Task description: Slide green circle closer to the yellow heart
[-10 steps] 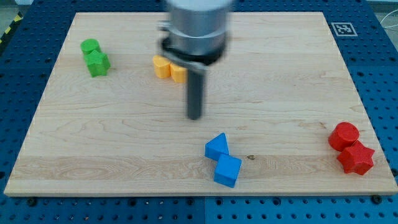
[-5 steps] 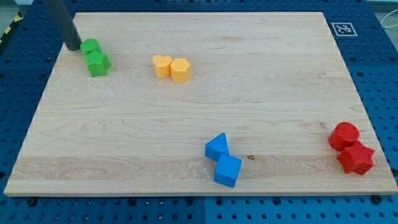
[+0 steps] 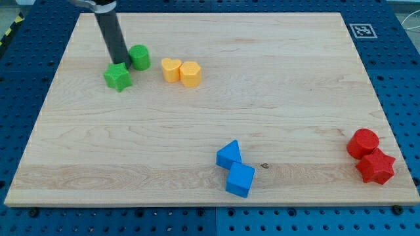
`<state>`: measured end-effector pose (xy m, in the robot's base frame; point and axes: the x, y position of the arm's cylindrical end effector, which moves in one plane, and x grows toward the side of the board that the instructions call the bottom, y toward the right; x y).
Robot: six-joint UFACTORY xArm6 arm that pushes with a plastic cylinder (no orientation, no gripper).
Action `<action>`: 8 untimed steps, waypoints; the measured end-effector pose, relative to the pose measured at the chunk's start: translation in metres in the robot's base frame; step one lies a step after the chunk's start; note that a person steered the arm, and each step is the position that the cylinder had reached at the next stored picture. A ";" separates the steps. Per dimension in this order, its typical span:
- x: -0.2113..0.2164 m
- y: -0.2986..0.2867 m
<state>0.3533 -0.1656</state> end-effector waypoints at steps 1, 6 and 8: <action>-0.026 0.009; -0.018 0.076; -0.021 0.177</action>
